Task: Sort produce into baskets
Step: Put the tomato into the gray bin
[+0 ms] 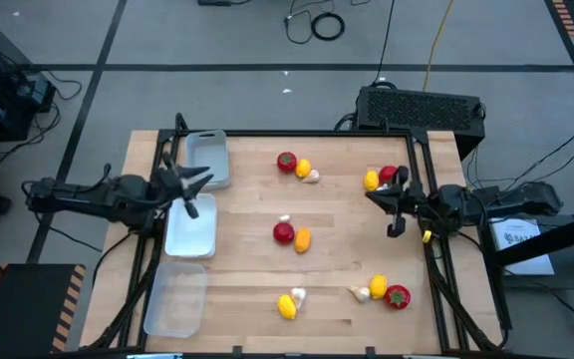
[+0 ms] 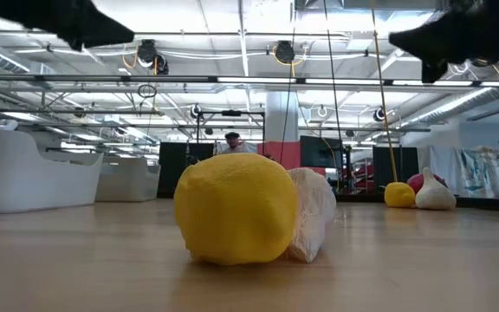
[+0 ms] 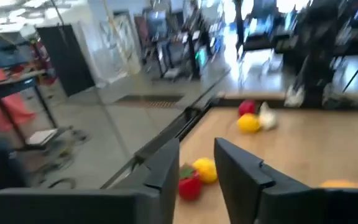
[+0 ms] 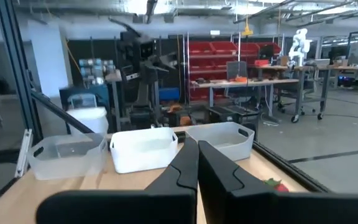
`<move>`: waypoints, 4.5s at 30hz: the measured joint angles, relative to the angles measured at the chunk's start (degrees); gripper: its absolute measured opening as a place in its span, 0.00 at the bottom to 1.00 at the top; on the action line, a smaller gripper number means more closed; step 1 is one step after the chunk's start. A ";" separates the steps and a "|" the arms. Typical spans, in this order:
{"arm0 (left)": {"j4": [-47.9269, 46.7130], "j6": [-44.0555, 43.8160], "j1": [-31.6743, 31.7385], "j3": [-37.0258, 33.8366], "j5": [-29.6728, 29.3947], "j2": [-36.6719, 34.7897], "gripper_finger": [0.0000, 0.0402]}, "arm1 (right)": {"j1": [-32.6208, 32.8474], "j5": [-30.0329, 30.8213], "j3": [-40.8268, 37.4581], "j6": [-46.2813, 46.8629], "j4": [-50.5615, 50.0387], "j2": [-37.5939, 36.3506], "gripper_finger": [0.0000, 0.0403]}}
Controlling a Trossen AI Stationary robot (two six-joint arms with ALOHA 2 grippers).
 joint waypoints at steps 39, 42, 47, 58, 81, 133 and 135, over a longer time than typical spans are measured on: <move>-3.52 -10.78 -0.02 10.27 -14.48 29.60 0.48 | -31.48 -0.92 44.56 28.32 -80.62 41.53 0.74; -2.46 -10.73 -0.02 10.27 -14.45 29.80 0.56 | -36.87 -3.08 44.56 28.32 -81.05 45.37 0.79; -2.14 -10.79 -0.01 10.27 -14.46 29.79 0.67 | -44.01 -3.97 44.56 24.99 -81.60 51.75 0.84; -1.44 -10.39 0.00 10.27 -14.46 29.77 0.73 | -56.60 -8.35 44.56 14.50 -80.42 60.59 0.86; -2.03 -10.39 -0.02 10.27 -14.45 29.77 0.73 | -61.09 -12.63 34.97 19.03 -68.62 63.68 0.86; -13.80 -12.43 0.87 10.27 -31.99 29.00 0.73 | -39.54 -33.64 51.03 21.12 -27.05 68.91 0.73; -16.16 -14.32 2.03 10.25 -32.28 28.45 0.73 | -36.95 -33.40 51.03 22.04 -18.33 71.72 0.73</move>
